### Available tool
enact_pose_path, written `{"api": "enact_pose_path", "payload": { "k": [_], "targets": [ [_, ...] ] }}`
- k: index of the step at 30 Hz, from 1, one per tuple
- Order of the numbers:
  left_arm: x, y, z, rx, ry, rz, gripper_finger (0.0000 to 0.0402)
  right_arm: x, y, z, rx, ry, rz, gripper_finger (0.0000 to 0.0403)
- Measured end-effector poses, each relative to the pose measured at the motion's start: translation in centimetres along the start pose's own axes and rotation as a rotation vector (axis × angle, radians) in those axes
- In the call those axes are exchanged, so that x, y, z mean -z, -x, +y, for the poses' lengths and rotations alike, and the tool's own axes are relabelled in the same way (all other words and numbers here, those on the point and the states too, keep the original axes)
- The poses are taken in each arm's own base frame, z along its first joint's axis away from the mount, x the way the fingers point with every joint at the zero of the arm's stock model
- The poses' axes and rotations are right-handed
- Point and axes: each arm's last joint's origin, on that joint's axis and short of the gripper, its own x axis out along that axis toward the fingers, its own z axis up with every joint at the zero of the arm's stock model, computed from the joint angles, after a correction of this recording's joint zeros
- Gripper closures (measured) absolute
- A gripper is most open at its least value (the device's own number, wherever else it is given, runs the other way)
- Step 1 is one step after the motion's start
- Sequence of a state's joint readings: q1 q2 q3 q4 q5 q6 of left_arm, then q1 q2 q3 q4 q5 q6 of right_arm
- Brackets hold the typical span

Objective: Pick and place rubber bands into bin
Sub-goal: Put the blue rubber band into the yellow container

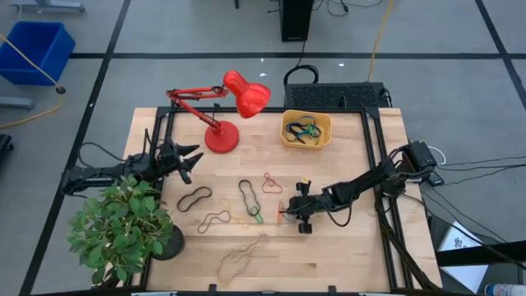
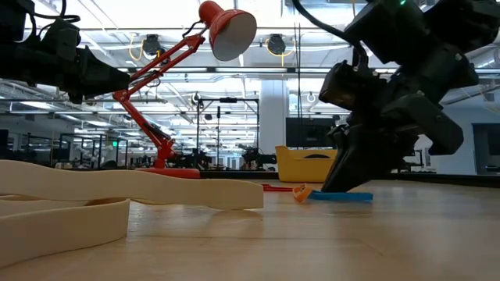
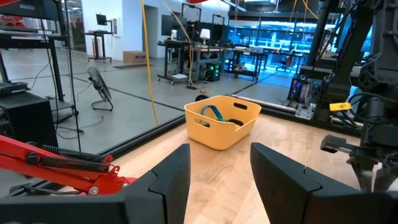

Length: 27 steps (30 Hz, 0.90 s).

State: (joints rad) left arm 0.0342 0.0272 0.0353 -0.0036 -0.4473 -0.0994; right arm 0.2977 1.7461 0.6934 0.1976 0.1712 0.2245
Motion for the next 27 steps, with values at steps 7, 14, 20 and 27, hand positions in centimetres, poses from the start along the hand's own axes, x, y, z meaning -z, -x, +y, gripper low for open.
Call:
{"api": "enact_pose_path", "payload": {
  "k": [7,14,20,27],
  "targets": [
    [0.0,0.0,0.0,0.0,0.0,0.0,0.0229,-0.1,0.2,-0.1,-0.01,-0.006,-0.002,0.04],
    [0.0,0.0,0.0,-0.001,0.0,0.0,0.0229,-1.1,2.5,-1.2,0.001,0.013,-0.031,0.0402],
    [0.0,0.0,0.0,0.0,-0.017,-0.003,0.0229,-1.8,5.7,-3.3,0.132,-0.012,-0.032,0.0402],
    [0.0,0.0,0.0,0.0,-0.017,-0.003,0.0229,-3.3,10.0,-5.6,0.317,-0.036,-0.185,0.0402]
  ]
}}
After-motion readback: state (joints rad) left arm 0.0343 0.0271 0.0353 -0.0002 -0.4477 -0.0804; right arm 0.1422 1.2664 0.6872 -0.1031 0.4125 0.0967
